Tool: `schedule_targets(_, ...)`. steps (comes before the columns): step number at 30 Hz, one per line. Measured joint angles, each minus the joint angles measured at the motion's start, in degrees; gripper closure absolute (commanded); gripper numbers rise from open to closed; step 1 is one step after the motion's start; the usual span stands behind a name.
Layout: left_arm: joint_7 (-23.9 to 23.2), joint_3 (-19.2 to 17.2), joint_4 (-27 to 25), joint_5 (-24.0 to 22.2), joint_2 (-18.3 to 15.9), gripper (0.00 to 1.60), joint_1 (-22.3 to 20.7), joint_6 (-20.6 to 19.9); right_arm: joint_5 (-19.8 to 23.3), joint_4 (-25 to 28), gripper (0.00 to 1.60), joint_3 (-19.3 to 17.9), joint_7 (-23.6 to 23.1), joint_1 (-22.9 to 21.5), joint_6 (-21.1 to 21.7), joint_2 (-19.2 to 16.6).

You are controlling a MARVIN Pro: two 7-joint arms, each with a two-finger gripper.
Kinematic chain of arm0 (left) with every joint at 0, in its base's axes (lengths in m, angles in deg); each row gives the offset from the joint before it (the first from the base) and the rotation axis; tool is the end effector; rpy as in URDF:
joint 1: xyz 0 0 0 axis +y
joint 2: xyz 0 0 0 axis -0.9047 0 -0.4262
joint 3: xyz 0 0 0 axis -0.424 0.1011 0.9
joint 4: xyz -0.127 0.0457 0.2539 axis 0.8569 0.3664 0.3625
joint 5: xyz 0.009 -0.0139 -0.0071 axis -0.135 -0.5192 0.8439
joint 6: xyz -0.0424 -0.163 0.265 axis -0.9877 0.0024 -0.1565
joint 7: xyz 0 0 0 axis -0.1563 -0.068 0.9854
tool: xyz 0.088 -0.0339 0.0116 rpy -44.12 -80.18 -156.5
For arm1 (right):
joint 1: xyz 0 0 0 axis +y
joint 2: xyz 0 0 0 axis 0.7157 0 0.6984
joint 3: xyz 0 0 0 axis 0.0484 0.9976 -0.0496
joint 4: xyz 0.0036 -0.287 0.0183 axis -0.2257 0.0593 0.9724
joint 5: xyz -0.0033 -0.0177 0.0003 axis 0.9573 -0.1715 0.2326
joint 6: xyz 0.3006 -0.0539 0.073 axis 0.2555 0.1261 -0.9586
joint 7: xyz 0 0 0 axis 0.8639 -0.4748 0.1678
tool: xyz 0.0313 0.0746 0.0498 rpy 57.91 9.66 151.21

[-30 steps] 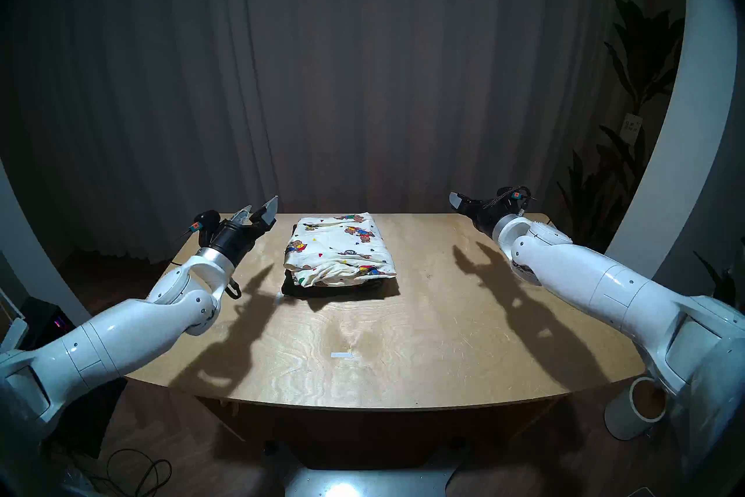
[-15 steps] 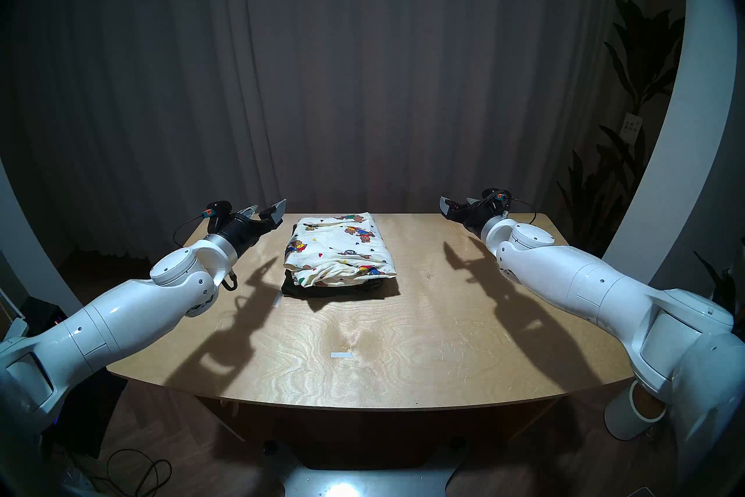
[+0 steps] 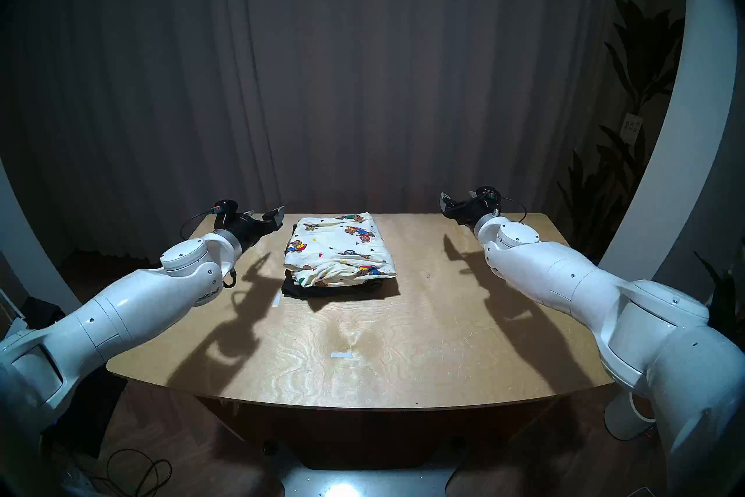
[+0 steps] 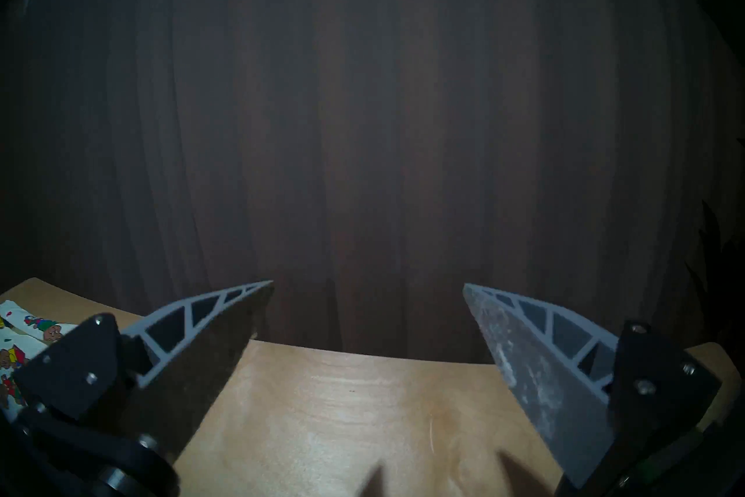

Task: Fold pants twice and stack them

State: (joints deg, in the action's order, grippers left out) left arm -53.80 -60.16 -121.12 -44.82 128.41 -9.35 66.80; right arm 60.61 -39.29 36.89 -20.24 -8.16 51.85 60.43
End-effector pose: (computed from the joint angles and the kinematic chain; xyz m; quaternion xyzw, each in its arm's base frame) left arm 0.5026 0.0609 -0.2562 0.7704 0.0162 0.6262 0.1184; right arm 0.5821 -0.1100 -0.2773 -0.7242 -0.0369 -0.6855 0.0649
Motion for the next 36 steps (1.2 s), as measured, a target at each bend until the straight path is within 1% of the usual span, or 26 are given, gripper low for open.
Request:
schedule_targets(5, 4.1, 0.2, 0.4, 1.6, 1.2, 0.0, -0.2, 0.2, -1.1, -5.1, 0.0, -0.3, 0.3, -0.5, -3.5, 2.7)
schedule_targets(9, 6.7, 0.4, -0.1, 3.1, 1.7, 0.0, 0.0, 1.5, -1.3, -8.1, 0.0, -0.7, -0.2, -0.7, -6.0, 4.3)
schedule_targets(13, 7.8, 0.7, -1.2, 5.1, 1.8, 0.0, 0.5, 3.9, -1.1, -10.6, 0.0, -1.5, -2.0, -0.7, -8.2, 5.7)
schedule_targets(17, 6.7, 1.1, -2.8, 7.0, 0.6, 0.0, 1.6, 6.5, -0.1, -12.5, 0.0, -2.2, -5.7, -0.6, -9.8, 6.9)
schedule_targets(18, 5.8, 1.2, -3.2, 7.8, -0.5, 0.0, 2.3, 7.7, 0.4, -13.4, 0.0, -2.6, -7.9, -0.6, -10.4, 7.4)
schedule_targets(25, 4.1, 0.7, -3.0, 9.0, -3.6, 0.0, 4.3, 11.7, 1.9, -16.8, 0.0, -3.8, -14.0, -0.6, -12.3, 8.9)
schedule_targets(30, 3.0, 0.1, -2.4, 9.1, -4.5, 0.0, 5.0, 14.1, 2.8, -19.5, 0.0, -4.7, -17.1, -0.7, -13.8, 10.1)
schedule_targets(36, 1.4, -0.1, -1.7, 8.9, -4.5, 0.0, 5.2, 15.6, 4.0, -23.6, 0.0, -6.0, -21.0, -1.0, -15.1, 12.0)
